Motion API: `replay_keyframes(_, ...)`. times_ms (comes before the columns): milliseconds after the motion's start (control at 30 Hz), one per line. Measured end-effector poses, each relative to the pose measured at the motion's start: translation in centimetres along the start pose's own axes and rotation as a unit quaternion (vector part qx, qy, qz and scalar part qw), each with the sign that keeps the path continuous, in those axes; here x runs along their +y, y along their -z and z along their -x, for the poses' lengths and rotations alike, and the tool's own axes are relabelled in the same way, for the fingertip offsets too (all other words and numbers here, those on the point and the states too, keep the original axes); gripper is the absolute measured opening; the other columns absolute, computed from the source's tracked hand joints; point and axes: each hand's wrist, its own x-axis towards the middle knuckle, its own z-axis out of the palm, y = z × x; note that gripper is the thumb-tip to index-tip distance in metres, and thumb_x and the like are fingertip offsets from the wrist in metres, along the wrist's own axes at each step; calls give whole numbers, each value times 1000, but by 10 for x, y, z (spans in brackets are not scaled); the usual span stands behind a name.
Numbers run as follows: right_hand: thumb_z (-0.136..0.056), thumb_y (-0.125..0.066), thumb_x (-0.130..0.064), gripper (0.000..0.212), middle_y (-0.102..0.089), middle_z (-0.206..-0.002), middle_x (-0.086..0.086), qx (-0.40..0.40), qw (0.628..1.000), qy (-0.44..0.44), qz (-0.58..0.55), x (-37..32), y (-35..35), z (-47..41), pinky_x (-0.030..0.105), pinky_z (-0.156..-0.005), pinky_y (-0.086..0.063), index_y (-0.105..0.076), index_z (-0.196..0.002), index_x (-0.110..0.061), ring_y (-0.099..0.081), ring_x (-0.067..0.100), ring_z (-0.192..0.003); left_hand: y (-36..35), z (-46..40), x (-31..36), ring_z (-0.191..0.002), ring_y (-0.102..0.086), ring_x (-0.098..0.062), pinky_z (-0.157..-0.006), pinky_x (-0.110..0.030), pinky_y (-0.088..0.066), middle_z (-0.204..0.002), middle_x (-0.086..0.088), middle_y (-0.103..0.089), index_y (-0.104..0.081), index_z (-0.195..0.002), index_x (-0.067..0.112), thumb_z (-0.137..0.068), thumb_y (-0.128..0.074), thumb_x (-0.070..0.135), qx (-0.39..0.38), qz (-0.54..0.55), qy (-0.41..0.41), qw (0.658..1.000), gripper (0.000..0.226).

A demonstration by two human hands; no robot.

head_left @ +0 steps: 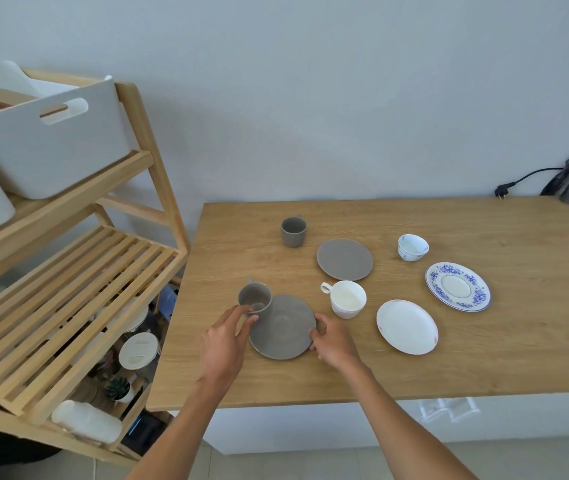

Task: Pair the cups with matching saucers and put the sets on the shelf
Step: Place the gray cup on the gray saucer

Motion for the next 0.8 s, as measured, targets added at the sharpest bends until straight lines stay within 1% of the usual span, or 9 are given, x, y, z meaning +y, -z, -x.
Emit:
replay_keyframes(33, -102, -54, -22, 45, -75, -82, -1, -8, 1000, -5, -1, -3, -1, 0, 26, -58, -54, -50, -146, -27, -65, 7, -58, -1, 0, 2, -89, -71, -13, -63, -35, -59, -117, 7, -71, -65, -111, 28, -93, -64, 36, -2, 1, 2, 1000, 19)
replay_keyframes(100, -103, -53, -22, 45, -76, -82, 1, -20, 1000, -9, -5, -9, -3, 0, 21, -53, -50, -48, -147, -27, -62, 7, -50, -1, 0, 5, -87, -71, -13, -60, -33, -59, -115, 7, -71, -66, -110, 28, -92, -64, 35, -2, -3, 1, 1000, 19)
replay_keyframes(200, -102, -53, -21, 46, -76, -81, 1, -26, 1000, -13, -8, -13, -9, -4, 23, -53, -51, -48, -147, -27, -60, 9, -45, -3, 1, 9, -83, -71, -13, -56, -30, -57, -112, 6, -72, -67, -109, 26, -91, -66, 33, -1, -6, -4, 1000, 19)
replay_keyframes(333, -102, -53, -20, 46, -76, -83, 3, -28, 999, -20, -14, -17, -12, -7, 22, -51, -50, -47, -148, -26, -59, 9, -43, -7, 5, 8, -80, -70, -11, -55, -31, -57, -113, 8, -72, -65, -109, 29, -91, -65, 36, -17, -12, 4, 1000, 19)
replay_keyframes(433, -102, -53, -20, 46, -76, -83, 3, -31, 999, -20, -13, -18, -11, -7, 21, -51, -50, -47, -148, -26, -59, 8, -43, -8, 8, 8, -79, -70, -10, -55, -26, -56, -112, 8, -72, -66, -110, 28, -91, -65, 37, -30, -9, 11, 999, 21)
replay_keyframes(533, -102, -54, -20, 46, -76, -84, 3, -35, 999, -25, -13, -18, -12, -9, 20, -50, -49, -47, -147, -27, -59, 7, -43, -9, 10, 9, -69, -67, -9, -51, -16, -46, -109, 8, -73, -68, -109, 27, -91, -66, 37, -36, -16, 14, 999, 21)
replay_keyframes(567, -102, -54, -20, 46, -76, -84, 3, -35, 999, -26, -14, -18, -12, -9, 19, -49, -49, -47, -147, -27, -59, 7, -43, -10, 10, 9, -66, -65, -8, -49, -15, -46, -108, 8, -73, -68, -108, 27, -90, -67, 36, -37, -18, 11, 999, 20)
replay_keyframes(733, -102, -55, -17, 44, -77, -82, 5, -34, 998, -38, -41, -18, -13, -11, 22, -48, -49, -50, -144, -26, -56, 9, -39, -16, 13, 9, -62, -63, -8, -47, -27, -54, -111, 11, -71, -66, -110, 28, -91, -66, 36, -25, -26, 8, 999, 20)
replay_keyframes(800, -102, -56, -17, 43, -76, -82, 4, -34, 997, -41, -47, -18, -15, -11, 22, -48, -50, -50, -144, -26, -57, 9, -41, -16, 12, 9, -62, -64, -9, -48, -28, -54, -114, 11, -70, -66, -112, 28, -92, -66, 35, -26, -24, 12, 999, 22)
